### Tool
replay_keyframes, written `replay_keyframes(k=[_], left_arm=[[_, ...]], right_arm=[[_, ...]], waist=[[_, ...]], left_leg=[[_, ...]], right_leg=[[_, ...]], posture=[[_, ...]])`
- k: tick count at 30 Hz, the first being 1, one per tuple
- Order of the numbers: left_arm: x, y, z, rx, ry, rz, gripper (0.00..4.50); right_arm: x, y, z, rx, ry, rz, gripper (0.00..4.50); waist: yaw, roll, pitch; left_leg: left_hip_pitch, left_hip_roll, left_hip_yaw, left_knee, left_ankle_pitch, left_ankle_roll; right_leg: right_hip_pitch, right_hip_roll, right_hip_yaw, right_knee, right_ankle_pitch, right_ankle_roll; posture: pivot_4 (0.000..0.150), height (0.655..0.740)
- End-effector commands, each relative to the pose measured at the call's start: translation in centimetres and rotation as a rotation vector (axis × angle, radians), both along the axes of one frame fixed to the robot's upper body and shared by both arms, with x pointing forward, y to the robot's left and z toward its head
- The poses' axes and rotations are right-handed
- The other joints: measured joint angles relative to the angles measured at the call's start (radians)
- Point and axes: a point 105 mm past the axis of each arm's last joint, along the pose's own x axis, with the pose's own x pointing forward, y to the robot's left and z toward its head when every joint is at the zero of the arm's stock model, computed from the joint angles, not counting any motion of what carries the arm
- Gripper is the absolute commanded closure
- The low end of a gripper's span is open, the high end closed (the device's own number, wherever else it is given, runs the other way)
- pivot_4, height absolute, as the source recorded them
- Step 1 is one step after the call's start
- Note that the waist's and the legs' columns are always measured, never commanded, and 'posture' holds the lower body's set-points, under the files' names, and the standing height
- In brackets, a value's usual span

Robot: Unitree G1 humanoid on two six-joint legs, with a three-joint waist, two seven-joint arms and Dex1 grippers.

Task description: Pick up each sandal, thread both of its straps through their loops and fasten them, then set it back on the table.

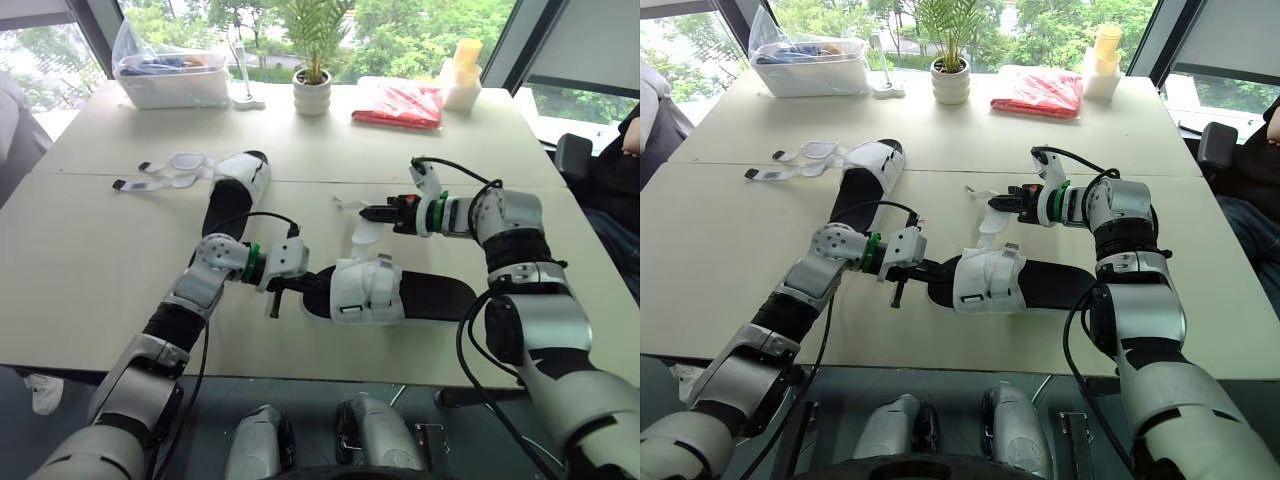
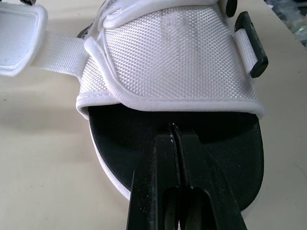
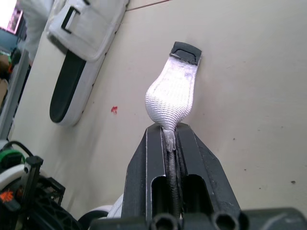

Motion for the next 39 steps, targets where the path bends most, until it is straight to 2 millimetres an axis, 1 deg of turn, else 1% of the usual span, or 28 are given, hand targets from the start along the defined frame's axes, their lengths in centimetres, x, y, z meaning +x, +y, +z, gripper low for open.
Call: replay_keyframes(k=[1, 2, 3, 4, 6, 10, 14, 17, 21, 22, 27, 32, 35, 37, 39], left_arm=[[-0.5, 0.4, -1.9, 0.071, 0.044, -0.006, 4.50], [-0.5, 0.4, -1.8, 0.071, 0.043, -0.006, 4.50], [-0.5, 0.4, -1.8, 0.071, 0.042, -0.007, 4.50], [-0.4, 0.4, -1.8, 0.072, 0.042, -0.006, 4.50], [-0.4, 0.5, -1.8, 0.076, 0.040, -0.007, 4.50], [-0.4, 0.5, -1.8, 0.075, 0.038, -0.011, 4.50], [-0.5, 0.5, -1.9, 0.073, 0.036, -0.008, 4.50], [-0.6, 0.6, -2.0, 0.071, 0.038, -0.003, 4.50], [-0.6, 0.8, -2.1, 0.072, 0.038, 0.004, 4.50], [-0.6, 0.9, -2.1, 0.072, 0.037, 0.006, 4.50], [-0.8, 1.0, -2.1, 0.067, 0.038, 0.016, 4.50], [-0.8, 1.0, -2.1, 0.070, 0.036, 0.017, 4.50], [-0.7, 0.9, -1.9, 0.069, 0.033, 0.017, 4.50], [-0.6, 1.0, -1.9, 0.071, 0.032, 0.018, 4.50], [-0.5, 1.1, -1.9, 0.073, 0.031, 0.020, 4.50]], right_arm=[[1.6, -1.3, 2.7, 0.051, -0.090, -0.114, 4.16], [1.7, -1.3, 2.7, 0.062, -0.079, -0.124, 3.80], [1.7, -1.3, 2.6, 0.070, -0.073, -0.130, 3.55], [1.8, -1.3, 2.6, 0.065, -0.072, -0.138, 3.08], [1.6, -0.6, 2.5, 0.112, -0.011, -0.125, 2.12], [0.9, 0.7, 2.3, 0.190, 0.080, -0.078, 2.12], [1.3, 1.3, 1.9, 0.211, 0.115, -0.115, 2.12], [1.7, 1.1, 1.0, 0.149, 0.114, -0.149, 2.12], [1.8, 0.9, 0.2, 0.111, 0.120, -0.165, 2.12], [1.9, 0.8, 0.1, 0.095, 0.112, -0.169, 2.12], [1.7, -0.3, 1.0, 0.104, 0.107, -0.162, 2.12], [1.4, -0.6, 0.2, 0.092, 0.131, -0.157, 2.12], [1.3, 0.8, -0.4, 0.129, 0.155, -0.148, 2.12], [1.6, 1.8, -0.1, 0.179, 0.157, -0.158, 2.12], [2.0, 2.2, 0.1, 0.211, 0.152, -0.185, 2.12]], waist=[[0.000, 0.000, 0.000], [0.000, 0.000, 0.000], [0.000, 0.000, 0.000], [-0.001, 0.000, 0.000], [-0.002, 0.001, 0.000], [-0.002, 0.001, 0.000], [-0.002, 0.001, 0.000], [-0.002, 0.001, 0.000], [-0.002, 0.001, 0.000], [-0.003, 0.001, 0.000], [-0.003, 0.001, 0.001], [-0.005, 0.001, 0.001], [-0.005, 0.001, 0.001], [-0.005, 0.001, 0.001], [-0.004, 0.001, 0.001]], left_leg=[[0.000, 0.000, 0.000, 0.000, 0.000, 0.000], [0.000, 0.000, 0.000, 0.000, 0.000, 0.000], [0.000, 0.000, 0.000, 0.000, 0.000, 0.000], [0.000, 0.000, 0.000, 0.000, 0.000, 0.000], [0.000, 0.000, 0.000, 0.000, 0.000, 0.000], [0.000, 0.000, 0.000, -0.001, 0.000, -0.001], [0.000, 0.000, 0.000, -0.001, 0.000, -0.001], [0.000, 0.000, 0.000, -0.001, 0.000, -0.001], [0.000, 0.000, 0.000, -0.001, 0.000, -0.001], [0.000, 0.000, 0.000, -0.001, 0.000, -0.001], [0.000, 0.000, 0.000, -0.001, 0.000, -0.001], [0.000, 0.000, 0.000, -0.001, 0.000, -0.001], [0.001, 0.000, 0.000, -0.001, 0.000, -0.001], [0.001, 0.000, 0.000, -0.001, 0.001, -0.001], [0.001, 0.000, 0.000, -0.001, 0.001, -0.001]], right_leg=[[0.000, 0.000, 0.000, 0.000, 0.000, 0.000], [0.000, 0.000, 0.000, 0.000, 0.000, 0.000], [0.000, 0.000, 0.000, 0.000, 0.000, 0.000], [0.000, 0.000, 0.000, 0.000, 0.000, 0.000], [0.000, 0.000, 0.000, 0.000, 0.000, 0.000], [0.000, 0.000, 0.000, 0.000, 0.000, 0.000], [0.000, 0.000, 0.000, 0.000, 0.000, 0.000], [0.000, 0.000, 0.000, 0.000, 0.000, 0.000], [0.000, 0.000, 0.000, 0.000, 0.000, 0.000], [0.000, 0.000, 0.000, 0.000, 0.000, 0.000], [0.000, 0.000, 0.000, 0.000, 0.000, 0.000], [0.000, 0.000, 0.000, 0.000, 0.000, 0.000], [0.000, 0.000, 0.001, 0.000, 0.000, 0.000], [0.000, 0.000, 0.001, 0.000, 0.000, 0.000], [0.000, 0.001, 0.001, 0.000, 0.000, 0.000]], posture=[[0.150, 0.7278], [0.150, 0.7278], [0.150, 0.7278], [0.150, 0.7278], [0.150, 0.7278], [0.150, 0.7278], [0.150, 0.7278], [0.150, 0.7278], [0.150, 0.7278], [0.150, 0.7278], [0.150, 0.7278], [0.150, 0.7278], [0.150, 0.7278], [0.150, 0.7278], [0.150, 0.7278]])
